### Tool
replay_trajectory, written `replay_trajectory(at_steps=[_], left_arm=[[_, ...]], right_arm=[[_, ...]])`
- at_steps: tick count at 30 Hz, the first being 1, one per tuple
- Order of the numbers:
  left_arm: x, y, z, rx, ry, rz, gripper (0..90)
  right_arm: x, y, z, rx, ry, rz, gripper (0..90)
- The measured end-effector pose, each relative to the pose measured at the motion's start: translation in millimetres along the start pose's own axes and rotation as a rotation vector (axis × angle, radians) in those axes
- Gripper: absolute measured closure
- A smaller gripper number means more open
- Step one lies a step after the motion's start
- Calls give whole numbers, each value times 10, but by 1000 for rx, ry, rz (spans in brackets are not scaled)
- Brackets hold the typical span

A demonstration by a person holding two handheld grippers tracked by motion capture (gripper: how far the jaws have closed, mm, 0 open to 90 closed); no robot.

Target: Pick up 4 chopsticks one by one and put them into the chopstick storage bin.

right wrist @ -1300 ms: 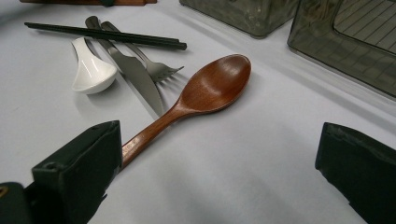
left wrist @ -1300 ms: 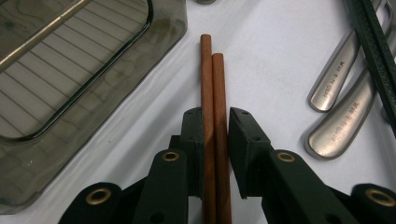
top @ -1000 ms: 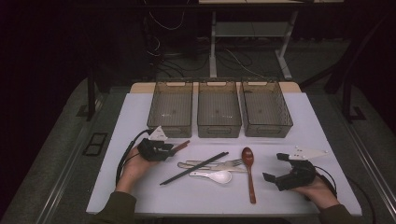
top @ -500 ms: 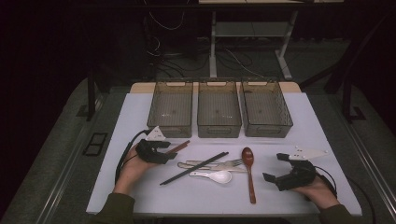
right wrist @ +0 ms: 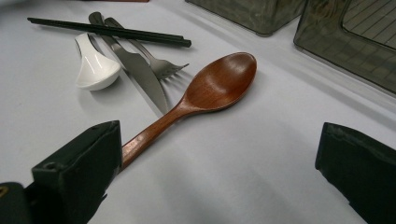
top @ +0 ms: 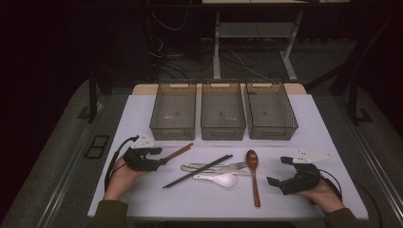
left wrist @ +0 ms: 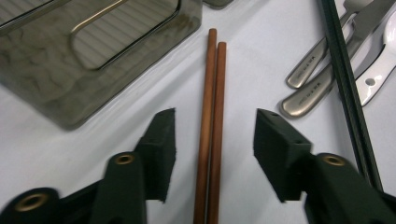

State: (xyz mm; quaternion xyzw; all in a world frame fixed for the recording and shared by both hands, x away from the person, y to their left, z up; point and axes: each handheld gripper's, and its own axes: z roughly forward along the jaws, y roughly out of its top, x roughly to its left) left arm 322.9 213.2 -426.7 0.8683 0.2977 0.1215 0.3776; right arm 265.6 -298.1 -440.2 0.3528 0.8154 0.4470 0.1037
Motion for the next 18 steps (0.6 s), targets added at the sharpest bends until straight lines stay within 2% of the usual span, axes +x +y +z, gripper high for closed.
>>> replay_trajectory(at_steps=[7, 11, 18], left_arm=[[37, -55, -64, -13, 3, -11, 720], [38, -73, -56, 0, -15, -8, 770], [39, -95, -11, 22, -37, -4, 794]], right_arm=[[-1, 2, -2, -3, -1, 5, 7], [-1, 1, -3, -3, -1, 5, 7], [-5, 2, -6, -5, -1, 6, 7]])
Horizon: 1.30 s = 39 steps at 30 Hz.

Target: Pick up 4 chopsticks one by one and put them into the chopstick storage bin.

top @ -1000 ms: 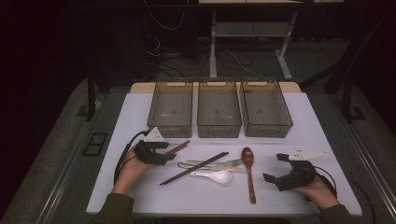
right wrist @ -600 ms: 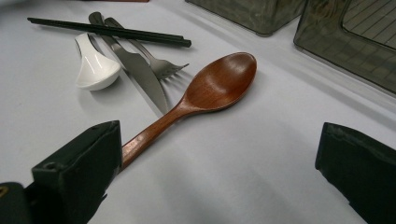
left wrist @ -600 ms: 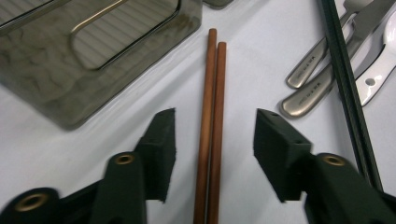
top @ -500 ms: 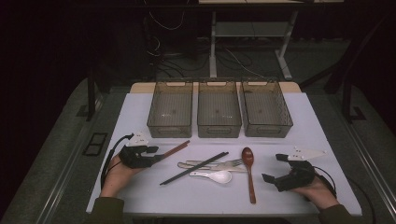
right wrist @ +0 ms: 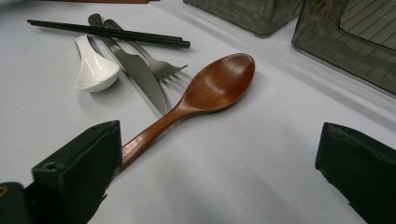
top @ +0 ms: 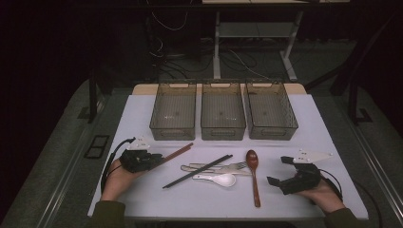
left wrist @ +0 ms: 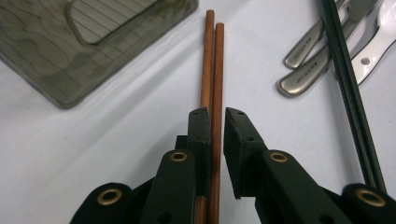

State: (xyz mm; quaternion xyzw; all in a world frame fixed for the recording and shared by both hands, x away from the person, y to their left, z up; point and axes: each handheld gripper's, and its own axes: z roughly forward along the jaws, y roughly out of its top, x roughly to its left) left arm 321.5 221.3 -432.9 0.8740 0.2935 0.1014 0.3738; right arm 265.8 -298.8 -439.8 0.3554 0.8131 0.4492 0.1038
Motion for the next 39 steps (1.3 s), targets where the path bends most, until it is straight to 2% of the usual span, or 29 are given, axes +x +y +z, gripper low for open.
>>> replay_trajectory(at_steps=[10, 20, 30, 39], left_arm=[[9, -14, 45, 33, 0, 24, 801], [-8, -8, 62, 32, -10, 40, 812], [-21, -1, 91, 55, -21, 57, 820], [-30, -3, 113, 58, -34, 57, 820]], right_arm=[[-4, -1, -3, 1, 1, 1, 7], [-6, -1, -3, 1, 3, 1, 7], [-7, 0, -3, 1, 4, 1, 7], [-5, 0, -4, 2, 4, 1, 7]])
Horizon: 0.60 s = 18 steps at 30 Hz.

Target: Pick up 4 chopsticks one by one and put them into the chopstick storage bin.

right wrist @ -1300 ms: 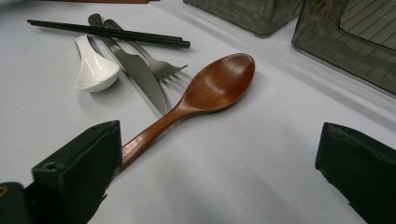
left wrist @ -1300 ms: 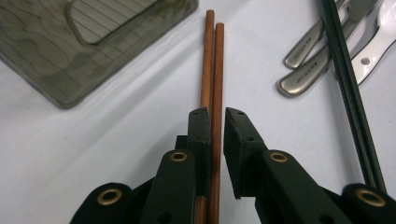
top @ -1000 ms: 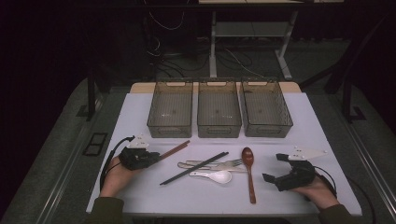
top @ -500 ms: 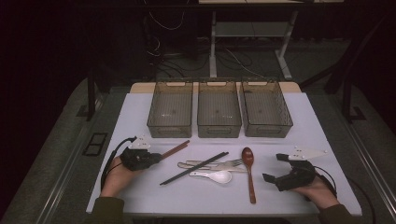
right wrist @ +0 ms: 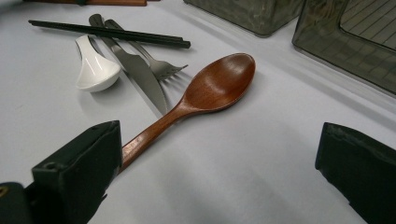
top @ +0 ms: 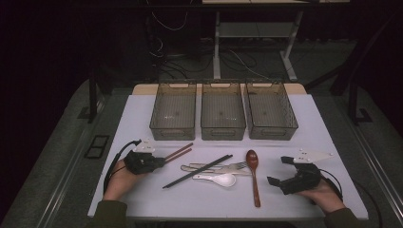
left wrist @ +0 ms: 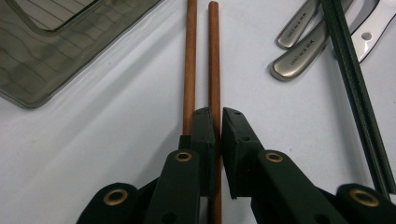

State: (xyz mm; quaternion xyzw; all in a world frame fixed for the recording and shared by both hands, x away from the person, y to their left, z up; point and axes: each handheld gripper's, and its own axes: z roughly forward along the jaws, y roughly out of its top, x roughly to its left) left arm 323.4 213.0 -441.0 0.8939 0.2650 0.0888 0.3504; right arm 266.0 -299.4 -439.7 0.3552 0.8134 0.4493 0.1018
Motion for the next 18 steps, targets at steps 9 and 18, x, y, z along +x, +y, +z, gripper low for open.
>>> replay_trajectory(at_steps=[9, 18], left_arm=[[6, -16, 17, 1, -25, -24, 808], [7, -5, 21, 7, -21, -35, 809]], right_arm=[[0, -1, 4, 1, 0, -4, 7], [-1, -8, 10, 10, 8, 10, 7]])
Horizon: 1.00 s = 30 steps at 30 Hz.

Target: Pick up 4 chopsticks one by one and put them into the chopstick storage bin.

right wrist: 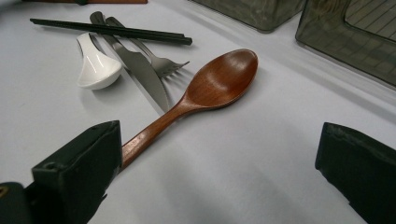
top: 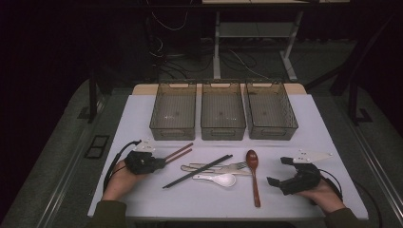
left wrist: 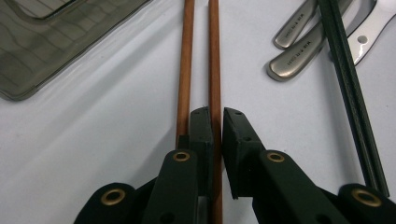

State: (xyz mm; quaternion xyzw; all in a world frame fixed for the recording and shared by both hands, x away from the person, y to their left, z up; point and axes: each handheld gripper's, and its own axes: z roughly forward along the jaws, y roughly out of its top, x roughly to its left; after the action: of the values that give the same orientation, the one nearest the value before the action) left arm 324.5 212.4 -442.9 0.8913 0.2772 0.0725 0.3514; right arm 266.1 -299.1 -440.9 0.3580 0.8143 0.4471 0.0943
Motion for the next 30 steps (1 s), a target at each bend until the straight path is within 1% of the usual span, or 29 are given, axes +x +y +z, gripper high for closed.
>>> replay_trajectory(at_steps=[5, 6, 9, 12, 13, 18, 21, 22, 23, 24, 30], left_arm=[[-2, 4, -1, 5, 3, -7, 817], [-4, 5, -2, 7, 5, -5, 819], [-23, -9, -4, 0, 14, -20, 825], [-37, 2, -2, 5, 25, -4, 829], [-42, 2, 1, 1, 27, -10, 830], [-38, 1, -4, 5, 25, -8, 832], [-29, 0, -3, 1, 18, -26, 833], [-20, 1, -6, 4, 16, -22, 833], [-27, -1, -5, 2, 17, -36, 833], [-19, 1, -5, 3, 16, -29, 833], [-19, 7, -14, 10, 17, -36, 833]], right_arm=[[-12, -4, 24, -9, -16, 13, 7], [-16, -9, 26, -10, -14, 11, 7], [-31, -30, 23, -11, 0, 18, 7], [-46, -47, 20, -15, -3, 23, 7], [-47, -45, 17, -23, 1, 23, 7], [-38, -38, 21, -45, 6, 18, 7], [-24, -35, 37, -46, 13, 13, 7], [-25, -36, 43, -46, 12, 12, 7], [-27, -36, 44, -46, 11, 16, 7], [-31, -36, 43, -46, 10, 18, 7], [-37, -36, 33, -52, 5, 23, 7]])
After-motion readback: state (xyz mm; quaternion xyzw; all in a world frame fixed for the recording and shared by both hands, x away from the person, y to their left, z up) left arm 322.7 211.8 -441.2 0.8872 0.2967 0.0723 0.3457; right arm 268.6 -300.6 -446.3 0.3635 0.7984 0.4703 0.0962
